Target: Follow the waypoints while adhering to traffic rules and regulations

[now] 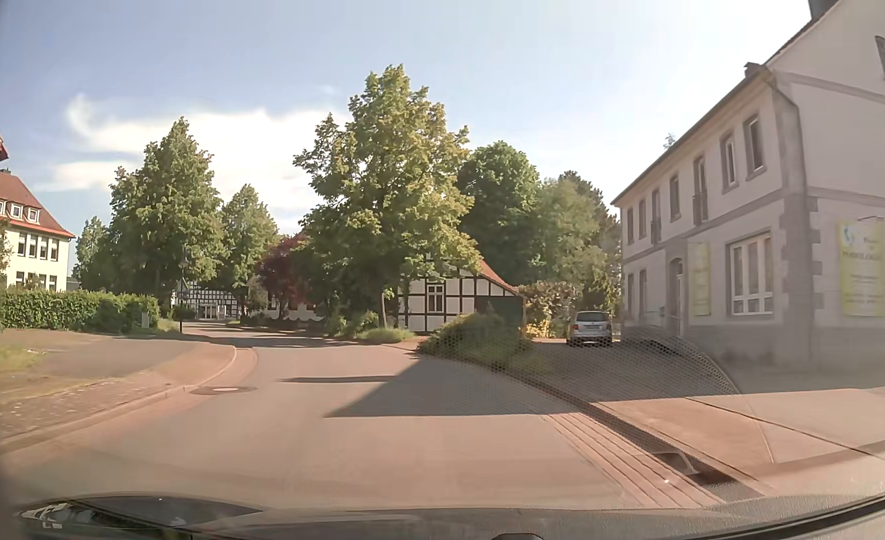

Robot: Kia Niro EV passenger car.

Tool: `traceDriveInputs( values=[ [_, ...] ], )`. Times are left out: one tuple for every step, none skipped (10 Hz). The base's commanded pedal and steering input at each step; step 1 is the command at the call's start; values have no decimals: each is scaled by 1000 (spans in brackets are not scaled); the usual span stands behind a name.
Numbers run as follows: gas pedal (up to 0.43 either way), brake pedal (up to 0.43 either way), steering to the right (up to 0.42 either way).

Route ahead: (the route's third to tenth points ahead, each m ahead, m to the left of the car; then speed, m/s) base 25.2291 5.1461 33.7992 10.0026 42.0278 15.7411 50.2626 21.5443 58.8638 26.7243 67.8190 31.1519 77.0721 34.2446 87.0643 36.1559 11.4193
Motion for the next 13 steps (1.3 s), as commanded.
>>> traceDriveInputs(
  values=[
    [150,0,-77],
    [150,0,-77],
    [150,0,-77],
    [157,0,-74],
    [169,0,-72],
    [169,0,-72],
    [177,0,-72],
    [177,0,-72],
    [189,0,-72],
    [189,0,-73],
    [189,0,-74],
    [189,0,-76],
    [189,0,-76]
  ],
)
